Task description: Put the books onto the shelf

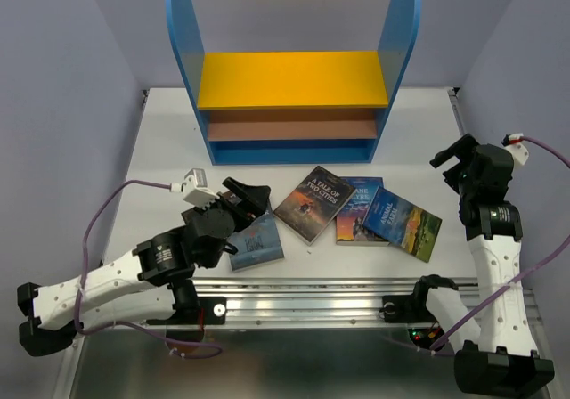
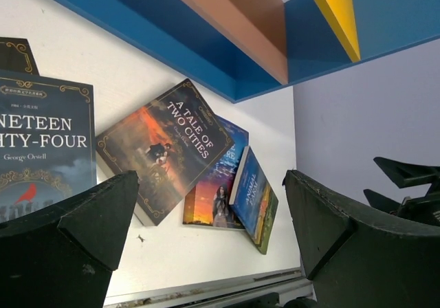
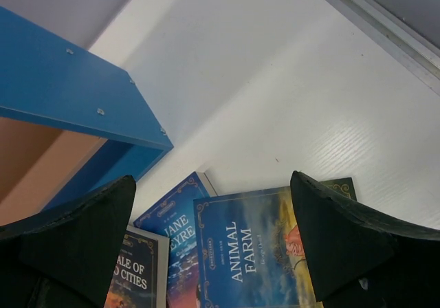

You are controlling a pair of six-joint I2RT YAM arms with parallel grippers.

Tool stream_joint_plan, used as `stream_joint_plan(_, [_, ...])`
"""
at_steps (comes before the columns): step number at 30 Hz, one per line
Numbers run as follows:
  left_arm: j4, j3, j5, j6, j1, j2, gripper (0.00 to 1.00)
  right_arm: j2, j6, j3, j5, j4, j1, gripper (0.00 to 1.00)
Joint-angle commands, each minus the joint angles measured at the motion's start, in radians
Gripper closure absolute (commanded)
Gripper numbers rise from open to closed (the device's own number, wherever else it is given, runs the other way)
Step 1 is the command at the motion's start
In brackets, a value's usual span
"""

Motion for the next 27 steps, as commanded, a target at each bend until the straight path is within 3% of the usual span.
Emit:
stream_joint_plan(1, [0.141, -0.011, 0.005, 0.060, 0.003, 0.099, 0.01, -0.005, 0.016, 0.012, -0.049, 0.015, -0.006, 0.00])
stream_joint_plan(6, [0.398, 0.055, 0.161, 0.180, 0.003, 0.366, 0.01, -0.022, 0.036, -0.035, -0.076, 0.015, -0.006, 0.00])
stream_joint_plan(8, [0.529, 0.104, 0.291, 0.293, 0.003, 0.504, 0.01, -0.035, 0.020, -0.049, -0.076, 0.011, -0.006, 0.00])
stream_joint_plan(12, [0.581, 0.245, 0.445, 0.359, 0.003, 0.709, 0.01, -0.074, 0.020, -0.066, -0.062, 0.003, -0.006, 0.00])
stream_joint_plan(19, [0.779, 0.328, 0.708, 0.399, 0.043, 0.941, 0.01, -0.123, 0.017, -0.080, -0.069, -0.003, -0.006, 0.00])
stream_joint_plan(27, [0.798, 0.442, 0.839, 0.395, 0.052, 1.139, 0.01, -0.131, 0.011, -0.075, -0.072, -0.009, -0.006, 0.00])
